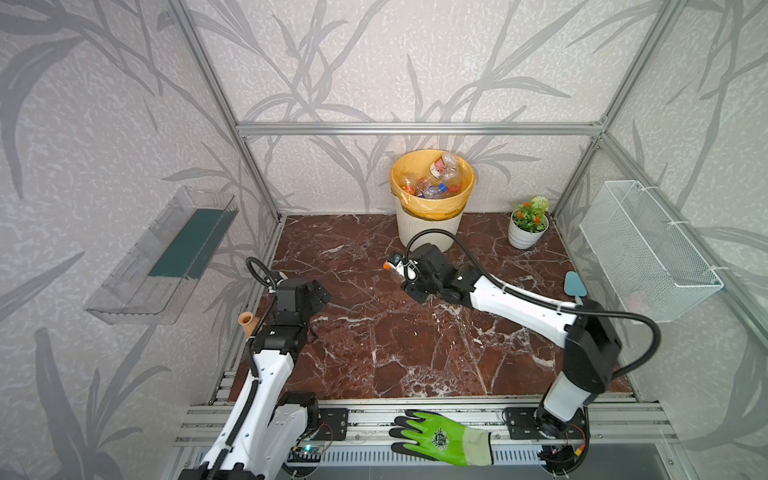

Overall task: Throw the plastic bottles in the bin
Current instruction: 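Lift the orange-cap bottle with the right gripper over the bin, then open the right gripper to drop the bottle into the bin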

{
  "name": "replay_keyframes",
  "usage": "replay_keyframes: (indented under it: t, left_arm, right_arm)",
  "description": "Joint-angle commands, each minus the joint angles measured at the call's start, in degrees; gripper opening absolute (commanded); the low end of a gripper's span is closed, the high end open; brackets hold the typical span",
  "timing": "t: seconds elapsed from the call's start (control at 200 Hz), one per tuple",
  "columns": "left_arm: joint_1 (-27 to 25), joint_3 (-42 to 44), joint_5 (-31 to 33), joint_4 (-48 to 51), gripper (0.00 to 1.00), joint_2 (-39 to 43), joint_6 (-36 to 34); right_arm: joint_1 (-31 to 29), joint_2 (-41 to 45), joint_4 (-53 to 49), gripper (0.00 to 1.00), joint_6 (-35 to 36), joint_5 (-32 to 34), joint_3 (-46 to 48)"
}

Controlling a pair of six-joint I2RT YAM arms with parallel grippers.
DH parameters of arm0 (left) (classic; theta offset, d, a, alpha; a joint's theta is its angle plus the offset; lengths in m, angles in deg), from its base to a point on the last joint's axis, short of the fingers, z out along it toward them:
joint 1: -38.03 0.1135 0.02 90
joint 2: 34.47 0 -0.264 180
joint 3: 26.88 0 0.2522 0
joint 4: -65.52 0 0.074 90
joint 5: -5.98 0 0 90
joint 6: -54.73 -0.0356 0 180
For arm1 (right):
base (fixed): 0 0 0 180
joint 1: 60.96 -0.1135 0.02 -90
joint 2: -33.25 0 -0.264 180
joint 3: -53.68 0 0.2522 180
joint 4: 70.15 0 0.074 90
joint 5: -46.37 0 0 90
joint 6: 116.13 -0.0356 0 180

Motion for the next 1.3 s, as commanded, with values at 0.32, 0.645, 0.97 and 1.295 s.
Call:
replay_keyframes:
  t: [0.32, 0.645, 0.97, 1.295]
  left_arm:
    - [0.4, 0.9, -0.6, -2.0, 0.99, -0.5, 1.6]
    - [0.4, 1.0, -2.4, -2.2, 0.99, -0.4, 2.0]
    - [0.5, 0.6, -2.4, -0.9, 0.99, 0.4, 0.9]
    - [0.5, 1.1, -1.5, 0.3, 0.99, 2.3, 0.1]
  right_arm:
    - [6.4, 28.1, 35.6, 0.46, -5.2, 6.3, 12.4]
    - [17.0, 0.7, 24.0, 0.48, -17.4, -7.1, -15.5]
    - [20.2, -32.5, -19.8, 0.87, -12.1, -3.0, -71.0]
    - [20.7, -2.8, 7.9, 0.99, -10.2, 4.6, -31.1]
